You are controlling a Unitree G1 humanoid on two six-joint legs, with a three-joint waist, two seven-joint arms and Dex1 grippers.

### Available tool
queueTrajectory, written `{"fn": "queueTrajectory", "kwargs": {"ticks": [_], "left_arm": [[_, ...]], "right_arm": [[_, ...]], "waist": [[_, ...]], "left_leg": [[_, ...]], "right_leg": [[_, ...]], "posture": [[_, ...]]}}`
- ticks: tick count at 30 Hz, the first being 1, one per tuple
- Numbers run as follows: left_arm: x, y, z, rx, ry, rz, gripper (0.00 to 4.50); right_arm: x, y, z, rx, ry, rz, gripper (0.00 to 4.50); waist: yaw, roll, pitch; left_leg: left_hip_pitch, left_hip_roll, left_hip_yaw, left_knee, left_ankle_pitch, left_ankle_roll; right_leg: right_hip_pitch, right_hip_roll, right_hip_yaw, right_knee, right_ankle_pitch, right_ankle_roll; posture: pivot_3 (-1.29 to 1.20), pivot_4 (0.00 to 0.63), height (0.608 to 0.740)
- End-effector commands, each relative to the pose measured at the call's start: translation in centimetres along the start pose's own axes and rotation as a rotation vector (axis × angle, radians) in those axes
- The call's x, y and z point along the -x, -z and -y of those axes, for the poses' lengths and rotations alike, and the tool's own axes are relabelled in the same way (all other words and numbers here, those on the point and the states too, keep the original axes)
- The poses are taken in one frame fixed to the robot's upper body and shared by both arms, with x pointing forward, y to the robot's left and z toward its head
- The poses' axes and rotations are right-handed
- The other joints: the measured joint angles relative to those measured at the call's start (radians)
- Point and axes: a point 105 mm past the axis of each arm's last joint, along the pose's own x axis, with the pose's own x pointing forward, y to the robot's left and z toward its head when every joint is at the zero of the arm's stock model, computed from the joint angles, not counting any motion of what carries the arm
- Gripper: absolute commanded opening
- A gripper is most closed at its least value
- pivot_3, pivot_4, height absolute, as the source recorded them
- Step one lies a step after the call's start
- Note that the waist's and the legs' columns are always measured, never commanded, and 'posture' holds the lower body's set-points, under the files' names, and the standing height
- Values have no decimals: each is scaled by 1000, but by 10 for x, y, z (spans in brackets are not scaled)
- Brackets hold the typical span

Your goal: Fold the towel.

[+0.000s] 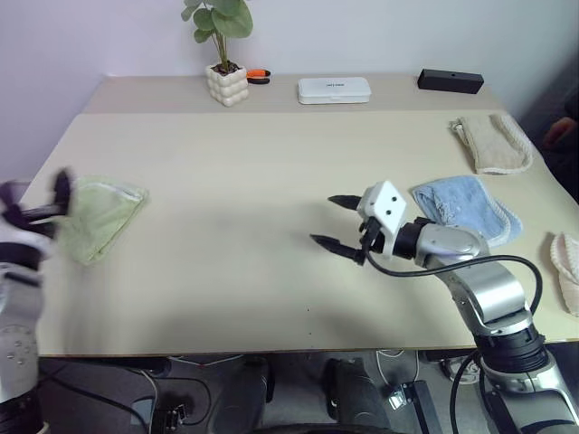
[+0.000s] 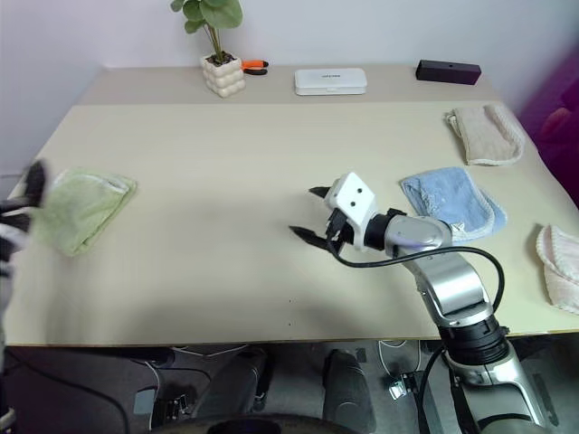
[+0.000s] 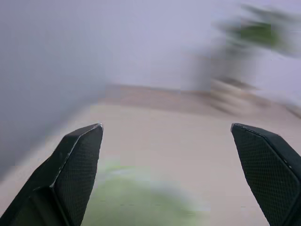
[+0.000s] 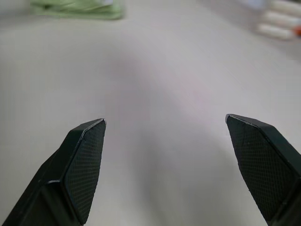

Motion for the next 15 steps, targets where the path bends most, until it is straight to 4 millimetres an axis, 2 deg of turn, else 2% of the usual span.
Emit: {"fn": "queueTrajectory", "kwargs": {"ticks": [1, 3, 4, 8, 15], "left_arm": [[2, 20, 53, -141, 273, -67, 4461], [6, 30, 69, -118, 366, -90, 4461], [6, 33, 71, -97, 383, -97, 4461], [7, 44, 77, -76, 445, -130, 4461], [6, 53, 79, -71, 466, -148, 4461]], "right_arm": [[24, -1, 35, -43, 160, 9, 4193], [38, 7, 49, -97, 231, -3, 4193], [45, 12, 51, -110, 246, -15, 4193], [63, 32, 49, -115, 258, -87, 4193], [72, 40, 49, -123, 265, -110, 4193]], "waist": [[-9, 0, 0], [-22, 0, 0], [-24, 0, 0], [-27, 1, 1], [-24, 2, 1]], "left_leg": [[0, 1, 0, -1, 0, 0], [0, 3, 1, -3, 0, 0], [0, 4, 0, -4, 0, 0], [0, 5, 0, -5, 0, 0], [0, 5, 1, -1, 0, 0]], "right_leg": [[-2, 1, 0, 1, 0, 0], [-3, 3, 0, 1, 1, 2], [-4, 3, 0, 2, 2, 3], [-5, 5, 0, 2, 2, 3], [-3, 4, 0, 2, 2, 3]], "posture": [[0, 150, 740], [0, 150, 740], [0, 150, 740], [0, 150, 740], [0, 150, 740]]}}
